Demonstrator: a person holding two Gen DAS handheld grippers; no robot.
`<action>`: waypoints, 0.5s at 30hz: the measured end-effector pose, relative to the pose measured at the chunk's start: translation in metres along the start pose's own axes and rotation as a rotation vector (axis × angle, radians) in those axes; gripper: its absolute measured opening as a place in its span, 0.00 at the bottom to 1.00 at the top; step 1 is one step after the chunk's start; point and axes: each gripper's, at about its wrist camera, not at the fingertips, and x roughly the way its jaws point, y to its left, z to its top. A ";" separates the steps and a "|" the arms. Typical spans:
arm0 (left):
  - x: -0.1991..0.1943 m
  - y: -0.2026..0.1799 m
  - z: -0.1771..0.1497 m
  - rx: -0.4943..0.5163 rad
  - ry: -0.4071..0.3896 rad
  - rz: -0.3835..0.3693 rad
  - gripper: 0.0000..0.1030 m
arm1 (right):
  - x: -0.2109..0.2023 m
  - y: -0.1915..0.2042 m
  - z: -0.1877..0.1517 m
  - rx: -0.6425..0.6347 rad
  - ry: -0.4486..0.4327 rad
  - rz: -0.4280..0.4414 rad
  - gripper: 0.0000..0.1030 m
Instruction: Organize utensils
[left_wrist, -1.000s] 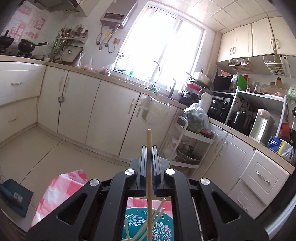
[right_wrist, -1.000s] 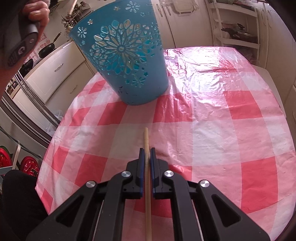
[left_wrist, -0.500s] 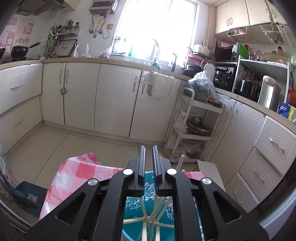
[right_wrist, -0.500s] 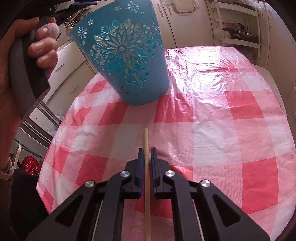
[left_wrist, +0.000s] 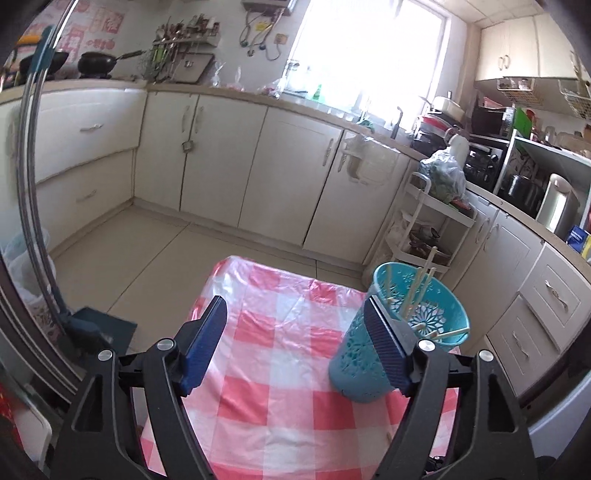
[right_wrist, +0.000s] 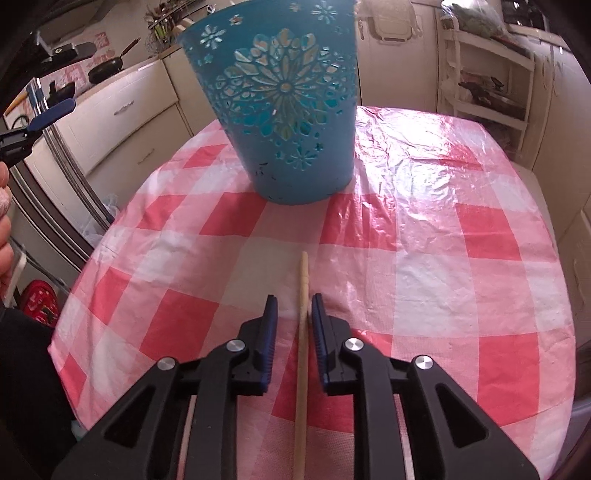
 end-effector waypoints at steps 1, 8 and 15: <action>0.004 0.007 0.000 -0.026 0.026 0.003 0.71 | 0.000 0.002 -0.001 -0.010 -0.002 -0.020 0.11; 0.012 0.024 0.001 -0.074 0.047 0.019 0.71 | -0.011 -0.025 -0.006 0.152 -0.004 0.102 0.05; 0.016 0.018 0.001 -0.062 0.057 0.008 0.72 | -0.050 -0.023 0.006 0.210 -0.137 0.290 0.05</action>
